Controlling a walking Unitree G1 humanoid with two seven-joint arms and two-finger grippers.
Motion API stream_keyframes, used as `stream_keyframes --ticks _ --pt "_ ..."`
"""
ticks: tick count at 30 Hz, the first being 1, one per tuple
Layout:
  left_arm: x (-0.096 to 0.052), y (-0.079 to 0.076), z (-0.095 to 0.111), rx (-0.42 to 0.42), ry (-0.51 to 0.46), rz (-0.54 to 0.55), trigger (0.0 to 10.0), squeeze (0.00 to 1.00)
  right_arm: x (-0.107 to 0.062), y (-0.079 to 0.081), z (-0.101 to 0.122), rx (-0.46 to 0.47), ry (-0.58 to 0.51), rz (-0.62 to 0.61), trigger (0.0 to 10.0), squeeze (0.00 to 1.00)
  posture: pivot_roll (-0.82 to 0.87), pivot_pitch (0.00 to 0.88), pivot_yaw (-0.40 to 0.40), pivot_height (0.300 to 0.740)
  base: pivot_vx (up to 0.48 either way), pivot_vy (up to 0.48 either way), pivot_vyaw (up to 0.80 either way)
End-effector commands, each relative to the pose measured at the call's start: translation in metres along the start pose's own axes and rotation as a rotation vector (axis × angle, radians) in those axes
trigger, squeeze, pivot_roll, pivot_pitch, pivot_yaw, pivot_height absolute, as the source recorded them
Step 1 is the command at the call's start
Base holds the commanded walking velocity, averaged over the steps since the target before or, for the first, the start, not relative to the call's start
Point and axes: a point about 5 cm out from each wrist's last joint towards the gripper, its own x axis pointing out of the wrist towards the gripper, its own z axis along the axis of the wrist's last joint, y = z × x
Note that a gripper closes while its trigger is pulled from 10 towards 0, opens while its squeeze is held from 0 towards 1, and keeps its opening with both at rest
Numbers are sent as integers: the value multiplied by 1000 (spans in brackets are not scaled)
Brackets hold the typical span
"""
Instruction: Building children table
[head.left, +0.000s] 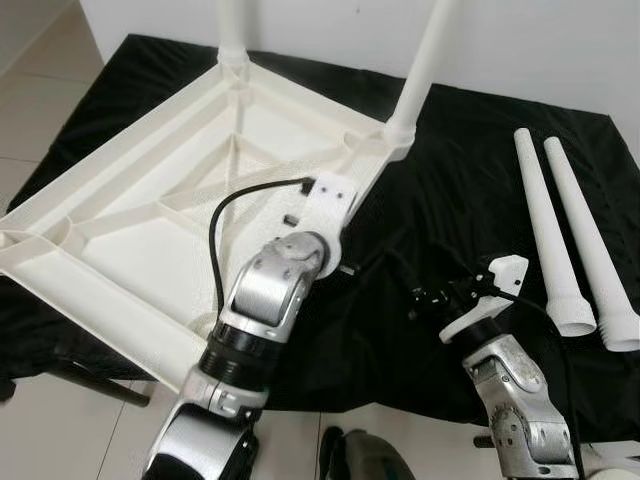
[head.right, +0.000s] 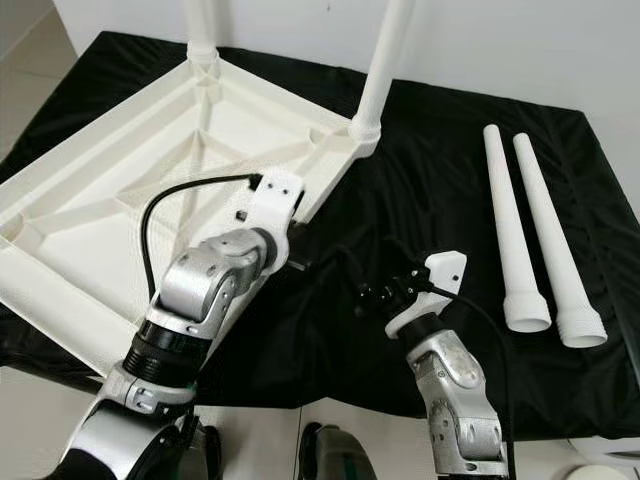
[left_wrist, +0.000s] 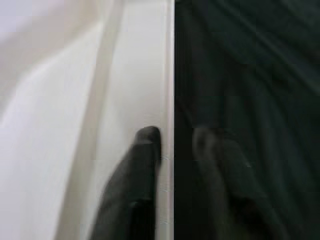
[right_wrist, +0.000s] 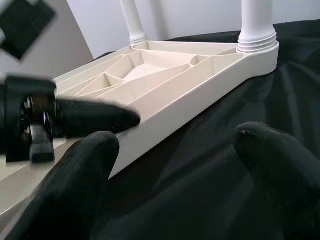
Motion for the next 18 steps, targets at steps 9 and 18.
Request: stream_keyframes --ticks 9,18 --pt "-15 -19 31 166 -159 -196 10000 0 3 -4 -5 -35 30 -44 10000 0 2 109 -64 740 0 0 0" --pt "-19 13 29 186 -174 -71 10000 0 11 -8 -6 -46 21 -85 10000 0 15 99 -69 740 0 0 0"
